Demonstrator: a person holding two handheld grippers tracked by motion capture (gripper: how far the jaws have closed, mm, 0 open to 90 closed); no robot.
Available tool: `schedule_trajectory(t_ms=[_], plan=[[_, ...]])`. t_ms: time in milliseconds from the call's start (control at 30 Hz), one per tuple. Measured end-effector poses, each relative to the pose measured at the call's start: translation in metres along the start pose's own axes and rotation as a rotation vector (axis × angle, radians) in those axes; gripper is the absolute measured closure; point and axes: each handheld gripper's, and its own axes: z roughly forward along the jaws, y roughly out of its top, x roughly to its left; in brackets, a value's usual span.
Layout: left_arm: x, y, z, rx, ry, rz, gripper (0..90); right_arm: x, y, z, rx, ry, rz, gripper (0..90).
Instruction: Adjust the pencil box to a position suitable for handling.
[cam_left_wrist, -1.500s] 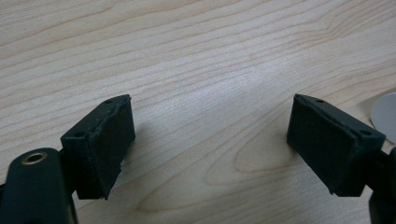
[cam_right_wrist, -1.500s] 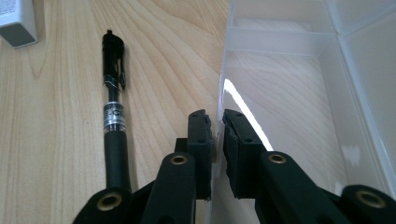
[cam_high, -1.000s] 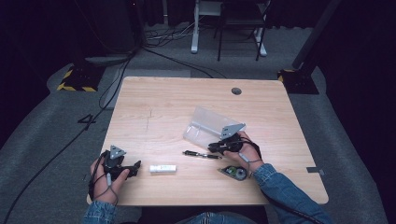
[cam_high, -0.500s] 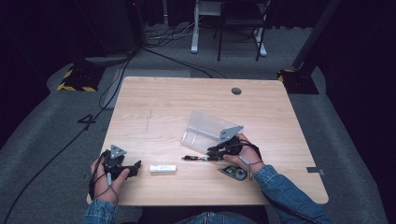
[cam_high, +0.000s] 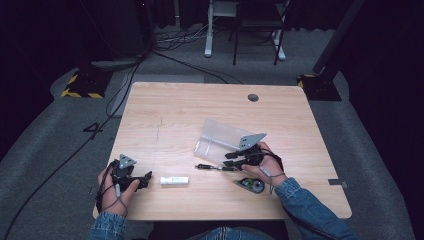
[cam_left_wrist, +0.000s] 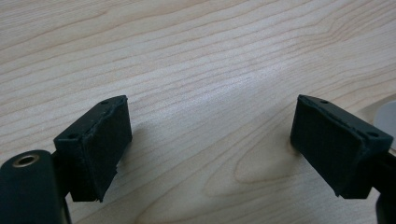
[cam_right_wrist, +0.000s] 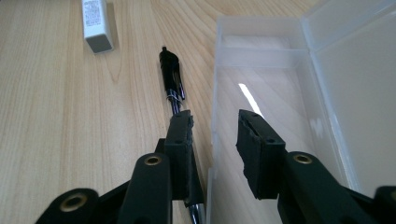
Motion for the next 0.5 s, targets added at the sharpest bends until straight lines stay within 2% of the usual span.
schedule_trajectory(t_ms=[167,233,333,500], plan=[[-0.001,0.001,0.001,0.003,-0.002,-0.006,12.1,0.003,0.002,-0.008,-0.008,-0.008,0.021,64.4],[0.0,0.002,0.002,0.004,-0.002,0.0,11.9,0.004,0.003,-0.012,0.002,-0.029,0.054,64.1],[0.0,0.002,0.002,0.005,-0.002,0.002,11.7,0.006,0.005,-0.016,0.003,-0.029,0.083,63.8],[0.0,0.002,0.002,0.004,-0.001,0.002,11.6,0.013,0.009,-0.021,0.014,-0.026,0.097,65.1]])
